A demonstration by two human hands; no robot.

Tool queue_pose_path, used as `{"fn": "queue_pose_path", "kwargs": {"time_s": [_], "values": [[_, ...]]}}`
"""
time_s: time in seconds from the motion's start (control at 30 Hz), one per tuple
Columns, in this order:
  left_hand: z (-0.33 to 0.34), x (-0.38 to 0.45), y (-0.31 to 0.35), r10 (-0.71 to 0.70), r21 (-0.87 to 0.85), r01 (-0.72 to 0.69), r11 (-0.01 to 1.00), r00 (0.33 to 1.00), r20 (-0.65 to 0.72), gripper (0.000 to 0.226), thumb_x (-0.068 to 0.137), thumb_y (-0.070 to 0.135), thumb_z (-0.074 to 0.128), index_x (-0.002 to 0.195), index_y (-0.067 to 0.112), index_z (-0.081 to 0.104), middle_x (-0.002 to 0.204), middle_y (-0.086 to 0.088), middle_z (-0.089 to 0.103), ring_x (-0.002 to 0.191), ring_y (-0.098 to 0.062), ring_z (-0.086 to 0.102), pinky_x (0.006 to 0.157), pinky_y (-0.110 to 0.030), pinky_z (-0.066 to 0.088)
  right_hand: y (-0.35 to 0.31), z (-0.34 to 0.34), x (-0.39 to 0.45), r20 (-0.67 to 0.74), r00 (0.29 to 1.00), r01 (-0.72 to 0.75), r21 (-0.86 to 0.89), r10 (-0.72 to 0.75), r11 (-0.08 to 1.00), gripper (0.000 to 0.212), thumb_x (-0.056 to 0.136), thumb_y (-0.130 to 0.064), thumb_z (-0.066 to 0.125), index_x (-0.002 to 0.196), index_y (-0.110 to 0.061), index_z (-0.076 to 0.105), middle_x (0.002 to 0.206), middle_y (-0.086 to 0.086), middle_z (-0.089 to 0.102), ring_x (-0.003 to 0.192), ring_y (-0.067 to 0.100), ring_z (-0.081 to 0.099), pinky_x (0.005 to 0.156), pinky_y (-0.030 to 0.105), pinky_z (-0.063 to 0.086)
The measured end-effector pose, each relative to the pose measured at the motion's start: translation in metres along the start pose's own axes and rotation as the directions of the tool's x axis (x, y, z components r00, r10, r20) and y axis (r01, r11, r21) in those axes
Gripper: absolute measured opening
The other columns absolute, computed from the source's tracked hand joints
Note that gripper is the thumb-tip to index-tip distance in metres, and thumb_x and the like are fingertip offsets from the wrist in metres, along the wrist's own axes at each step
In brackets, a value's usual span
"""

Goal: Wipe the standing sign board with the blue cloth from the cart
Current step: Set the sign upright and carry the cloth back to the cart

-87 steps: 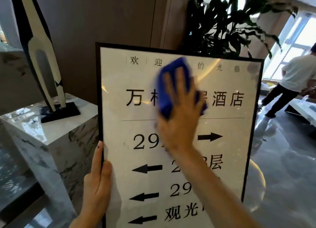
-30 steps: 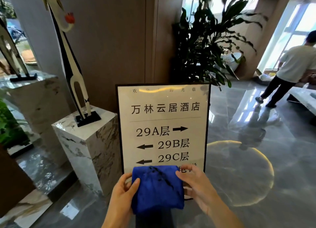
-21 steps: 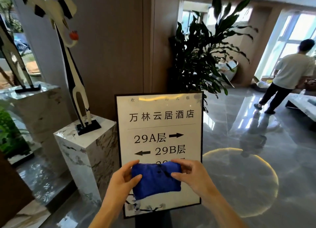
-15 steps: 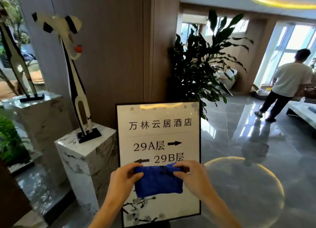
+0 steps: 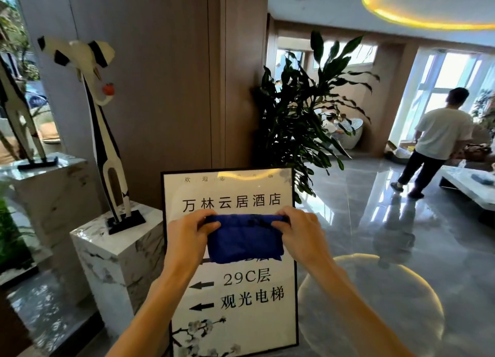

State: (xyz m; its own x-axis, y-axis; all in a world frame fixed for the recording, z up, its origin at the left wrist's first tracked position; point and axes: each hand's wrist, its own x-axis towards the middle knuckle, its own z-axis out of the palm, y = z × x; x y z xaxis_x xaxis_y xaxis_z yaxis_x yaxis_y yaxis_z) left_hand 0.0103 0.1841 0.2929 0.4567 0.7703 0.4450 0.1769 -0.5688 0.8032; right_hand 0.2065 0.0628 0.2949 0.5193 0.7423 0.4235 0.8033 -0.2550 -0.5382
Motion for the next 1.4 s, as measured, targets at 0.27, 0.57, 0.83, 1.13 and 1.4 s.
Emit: {"fn": "queue_pose_path", "kwargs": {"time_s": [0.27,0.57,0.83,1.13,1.4], "values": [[-0.003,0.008,-0.006,0.061,0.062,-0.064,0.996,0.997,0.041,0.034,0.095,0.013,0.061,0.090,0.046,0.057,0.086,0.021,0.064,0.084,0.004,0.062,0.060,-0.001,0.046,-0.006,-0.007,-0.002,-0.006,1.000,-0.015,-0.023,0.015,1.000,0.011,0.097,-0.032,0.058,0.090,-0.040,0.060,0.081,-0.014,0.068,0.076,-0.001,0.059,0.061,0.015,0.037],[-0.038,0.015,-0.039,0.047,-0.066,-0.039,0.997,0.992,0.118,0.038,0.094,0.002,0.061,0.085,0.040,0.061,0.084,0.015,0.063,0.082,0.026,0.055,0.049,0.004,0.040,-0.041,0.025,-0.016,-0.020,0.993,-0.118,-0.003,0.118,0.993,0.012,0.093,-0.029,0.065,0.087,-0.040,0.064,0.076,-0.017,0.066,0.077,0.007,0.064,0.069,0.030,0.052],[-0.054,-0.002,-0.081,0.038,-0.064,-0.025,0.998,0.978,0.205,0.021,0.085,0.002,0.071,0.091,0.022,0.074,0.077,0.023,0.063,0.078,0.021,0.059,0.058,0.003,0.042,-0.062,0.054,-0.061,-0.010,0.951,-0.310,0.005,0.310,0.951,0.010,0.089,-0.023,0.071,0.083,-0.031,0.072,0.076,-0.008,0.071,0.079,0.015,0.068,0.075,0.036,0.056],[-0.040,-0.037,-0.083,0.058,-0.133,-0.002,0.991,0.905,0.420,0.031,0.085,0.001,0.071,0.081,0.032,0.070,0.077,0.010,0.073,0.074,-0.004,0.070,0.063,-0.023,0.060,-0.066,0.050,-0.141,-0.145,0.865,-0.483,0.014,0.480,0.875,0.006,0.086,-0.015,0.073,0.084,-0.019,0.076,0.078,0.003,0.075,0.079,0.022,0.068,0.081,0.043,0.056],[0.006,-0.096,-0.038,0.210,-0.235,-0.087,0.968,0.790,0.576,0.019,0.084,0.002,0.071,0.093,0.018,0.077,0.076,0.011,0.071,0.075,0.005,0.067,0.067,-0.010,0.054,-0.058,-0.005,-0.239,-0.306,0.738,-0.615,0.059,0.601,0.786,0.010,0.083,-0.009,0.075,0.088,-0.017,0.079,0.068,-0.013,0.068,0.061,-0.011,0.060,0.061,0.003,0.042]]}}
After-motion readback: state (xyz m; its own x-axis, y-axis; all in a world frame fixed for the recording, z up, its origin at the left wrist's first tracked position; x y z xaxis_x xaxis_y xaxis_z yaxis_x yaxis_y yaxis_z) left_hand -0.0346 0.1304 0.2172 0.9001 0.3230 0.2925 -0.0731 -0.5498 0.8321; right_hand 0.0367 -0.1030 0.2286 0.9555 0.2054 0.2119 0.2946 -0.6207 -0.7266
